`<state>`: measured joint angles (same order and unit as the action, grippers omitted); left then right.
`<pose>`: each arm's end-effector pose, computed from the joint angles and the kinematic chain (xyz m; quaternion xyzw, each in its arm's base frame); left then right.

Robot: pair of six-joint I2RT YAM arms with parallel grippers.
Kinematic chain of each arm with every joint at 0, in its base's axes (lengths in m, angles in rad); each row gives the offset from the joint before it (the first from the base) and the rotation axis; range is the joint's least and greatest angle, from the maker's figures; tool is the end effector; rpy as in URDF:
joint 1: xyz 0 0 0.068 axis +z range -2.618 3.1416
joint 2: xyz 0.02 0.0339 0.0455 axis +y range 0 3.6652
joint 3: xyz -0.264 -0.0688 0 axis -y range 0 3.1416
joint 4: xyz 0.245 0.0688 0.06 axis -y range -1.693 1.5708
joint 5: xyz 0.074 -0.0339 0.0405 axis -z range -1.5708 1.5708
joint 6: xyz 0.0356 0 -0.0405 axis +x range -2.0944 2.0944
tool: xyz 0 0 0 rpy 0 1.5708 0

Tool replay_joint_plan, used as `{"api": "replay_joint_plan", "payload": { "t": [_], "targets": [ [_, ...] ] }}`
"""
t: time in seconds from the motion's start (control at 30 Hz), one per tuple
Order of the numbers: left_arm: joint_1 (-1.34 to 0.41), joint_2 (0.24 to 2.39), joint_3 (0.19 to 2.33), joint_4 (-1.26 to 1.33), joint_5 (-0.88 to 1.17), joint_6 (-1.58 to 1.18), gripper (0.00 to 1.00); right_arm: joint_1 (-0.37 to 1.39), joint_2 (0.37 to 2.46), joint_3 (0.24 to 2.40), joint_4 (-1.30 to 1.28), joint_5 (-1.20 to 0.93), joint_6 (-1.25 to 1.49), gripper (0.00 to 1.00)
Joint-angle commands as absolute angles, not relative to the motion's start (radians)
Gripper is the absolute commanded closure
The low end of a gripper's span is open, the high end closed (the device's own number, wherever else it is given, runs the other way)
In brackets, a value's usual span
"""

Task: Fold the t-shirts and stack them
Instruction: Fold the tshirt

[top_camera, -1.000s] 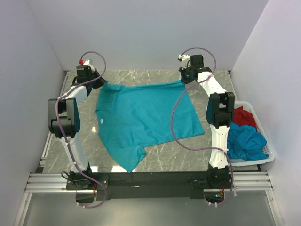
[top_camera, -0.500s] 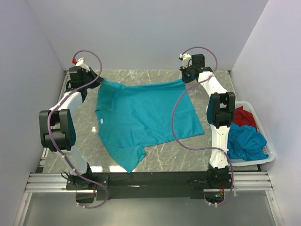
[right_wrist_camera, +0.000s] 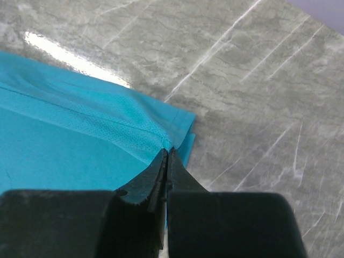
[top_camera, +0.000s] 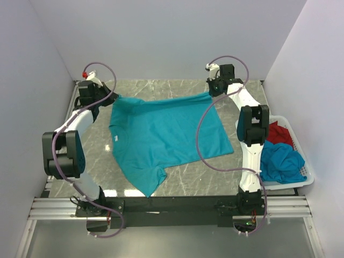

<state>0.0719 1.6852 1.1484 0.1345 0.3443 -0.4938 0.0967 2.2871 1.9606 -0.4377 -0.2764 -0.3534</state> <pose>0.3901 0.0161 0.2600 -0.1386 0.8155 -0.2535 0.5015 0.5194 0.0601 0.2160 -0.2560 0.8760 0.0759 0.4017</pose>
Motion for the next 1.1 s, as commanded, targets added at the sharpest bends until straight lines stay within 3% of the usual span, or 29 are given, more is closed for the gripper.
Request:
{"api": "replay_joint_plan", "payload": {
  "t": [0.0, 0.37, 1.07],
  "targets": [
    [0.075, 1.596, 1.117, 0.144, 0.368, -0.497, 1.0, 0.086, 2.206, 1.939, -0.4, -0.267, -0.364, 1.0],
    [0.075, 1.49, 0.999, 0.144, 0.374, -0.517, 0.99, 0.083, 2.195, 1.905, -0.39, -0.252, -0.365, 1.0],
    [0.077, 1.48, 0.92, 0.098, 0.35, -0.5, 0.99, 0.077, 2.108, 1.75, -0.365, -0.273, -0.388, 1.0]
  ]
}}
